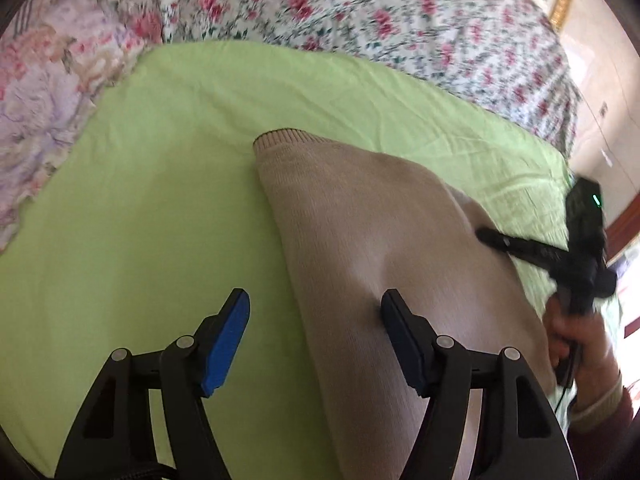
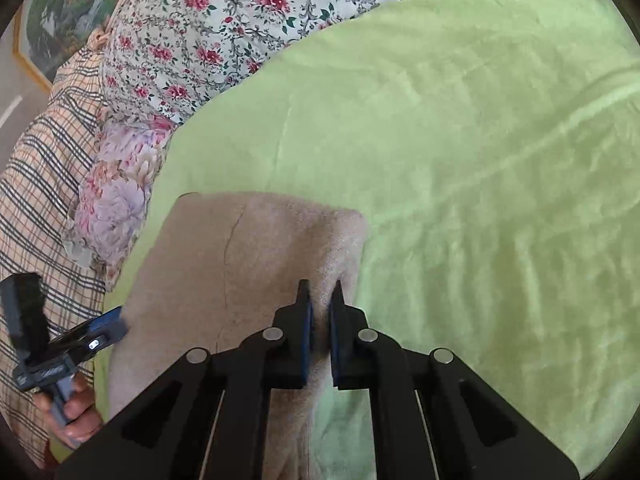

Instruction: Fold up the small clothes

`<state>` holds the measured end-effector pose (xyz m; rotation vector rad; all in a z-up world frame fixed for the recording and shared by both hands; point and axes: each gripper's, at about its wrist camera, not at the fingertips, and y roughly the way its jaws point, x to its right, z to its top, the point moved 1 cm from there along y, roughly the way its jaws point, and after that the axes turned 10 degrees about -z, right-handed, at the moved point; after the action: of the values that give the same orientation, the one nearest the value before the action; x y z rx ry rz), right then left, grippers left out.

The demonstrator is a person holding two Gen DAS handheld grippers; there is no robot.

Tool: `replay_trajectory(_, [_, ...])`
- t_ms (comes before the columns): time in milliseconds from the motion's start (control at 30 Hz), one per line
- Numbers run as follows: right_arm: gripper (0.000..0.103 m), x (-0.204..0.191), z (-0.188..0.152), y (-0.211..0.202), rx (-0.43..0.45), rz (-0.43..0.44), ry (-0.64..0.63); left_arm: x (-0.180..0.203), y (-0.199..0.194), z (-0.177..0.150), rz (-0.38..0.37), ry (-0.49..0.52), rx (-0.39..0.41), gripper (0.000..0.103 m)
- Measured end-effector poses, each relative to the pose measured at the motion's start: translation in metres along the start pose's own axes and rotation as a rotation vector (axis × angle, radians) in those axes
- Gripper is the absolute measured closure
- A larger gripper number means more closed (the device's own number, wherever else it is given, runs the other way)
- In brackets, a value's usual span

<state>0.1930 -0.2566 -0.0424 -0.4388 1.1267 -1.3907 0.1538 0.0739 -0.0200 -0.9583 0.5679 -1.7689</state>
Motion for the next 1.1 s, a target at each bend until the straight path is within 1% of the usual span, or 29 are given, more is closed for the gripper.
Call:
replay_trajectory(33, [0.091, -0.001, 0.0, -0.002, -0.003, 0.005, 0.012, 0.004, -0.007, -0.009, -0.001, 0.009, 0.007, 0.034])
replay_trajectory(100, [0.09, -0.002, -0.004, -0.017, 0.003, 0.03, 0.044, 0.013, -0.023, -0.028, -0.014, 0.023, 0.015, 0.034])
replay_trajectory(167, [0.08, -0.006, -0.014, -0.034, 0.028, 0.058, 0.046, 0.022, -0.042, -0.056, -0.026, 0.041, 0.024, 0.034])
replay_trajectory(233, [0.055, -0.004, -0.035, -0.059, 0.059, 0.09, 0.032, 0.027, -0.061, -0.089, -0.048, 0.052, 0.035, 0.034])
replay_trajectory(267, [0.052, -0.003, -0.046, -0.067, 0.07, 0.108, 0.029, 0.031, -0.066, -0.102, -0.058, 0.054, 0.033, 0.034])
replay_trajectory(333, [0.051, 0.0, -0.071, -0.082, 0.082, 0.135, 0.027, 0.039, -0.07, -0.129, -0.067, 0.062, 0.017, 0.034])
replay_trajectory(433, [0.051, -0.001, -0.103, -0.094, 0.089, 0.158, 0.006, 0.053, -0.067, -0.152, -0.029, 0.109, 0.023, 0.034])
replay_trajectory(467, [0.051, -0.003, -0.113, -0.096, 0.087, 0.164, -0.004, 0.056, -0.064, -0.156, -0.014, 0.116, 0.024, 0.034])
replay_trajectory(567, [0.051, -0.01, -0.124, -0.093, 0.075, 0.158, -0.042, 0.061, -0.051, -0.158, 0.0, 0.125, 0.026, 0.034])
replay_trajectory(633, [0.052, -0.015, -0.129, -0.085, 0.059, 0.136, -0.063, 0.059, -0.042, -0.157, 0.049, 0.128, 0.025, 0.034])
replay_trajectory(667, [0.052, -0.016, -0.13, -0.082, 0.052, 0.129, -0.07, 0.058, -0.037, -0.157, 0.062, 0.131, 0.022, 0.034])
replay_trajectory(700, [0.056, -0.017, -0.131, -0.078, 0.045, 0.121, -0.078, 0.056, -0.033, -0.157, 0.083, 0.129, 0.018, 0.038])
replay_trajectory(733, [0.071, -0.018, -0.133, -0.074, 0.036, 0.11, -0.087, 0.054, -0.03, -0.157, 0.111, 0.109, 0.017, 0.044])
replay_trajectory(767, [0.079, -0.019, -0.133, -0.071, 0.023, 0.109, -0.092, 0.049, -0.028, -0.155, 0.106, 0.094, 0.014, 0.057])
replay_trajectory(800, [0.097, -0.019, -0.133, -0.068, 0.004, 0.12, -0.094, 0.045, -0.028, -0.155, 0.099, 0.063, 0.019, 0.067])
replay_trajectory(833, [0.097, -0.019, -0.133, -0.071, 0.005, 0.129, -0.091, 0.043, -0.031, -0.154, 0.108, 0.031, 0.034, 0.071])
replay_trajectory(867, [0.097, -0.02, -0.133, -0.078, 0.024, 0.147, -0.091, 0.041, -0.034, -0.154, 0.107, 0.015, 0.046, 0.082])
replay_trajectory(900, [0.097, -0.02, -0.13, -0.095, 0.073, 0.203, -0.088, 0.042, -0.037, -0.154, 0.11, 0.005, 0.059, 0.087])
replay_trajectory(933, [0.098, -0.019, -0.128, -0.106, 0.099, 0.227, -0.092, 0.045, -0.04, -0.154, 0.131, 0.003, 0.073, 0.088])
replay_trajectory(967, [0.098, -0.018, -0.126, -0.111, 0.105, 0.211, -0.104, 0.047, -0.041, -0.155, 0.147, 0.006, 0.074, 0.089])
replay_trajectory(1000, [0.098, -0.016, -0.125, -0.112, 0.094, 0.163, -0.128, 0.048, -0.041, -0.156, 0.155, 0.007, 0.068, 0.091])
replay_trajectory(1033, [0.098, -0.012, -0.125, -0.106, 0.068, 0.108, -0.149, 0.05, -0.039, -0.157, 0.155, 0.006, 0.06, 0.092])
replay_trajectory(1067, [0.098, -0.008, -0.126, -0.1, 0.037, 0.082, -0.156, 0.051, -0.037, -0.158, 0.157, 0.006, 0.051, 0.093])
replay_trajectory(1100, [0.098, -0.005, -0.129, -0.093, 0.006, 0.075, -0.157, 0.053, -0.036, -0.158, 0.164, 0.01, 0.042, 0.093])
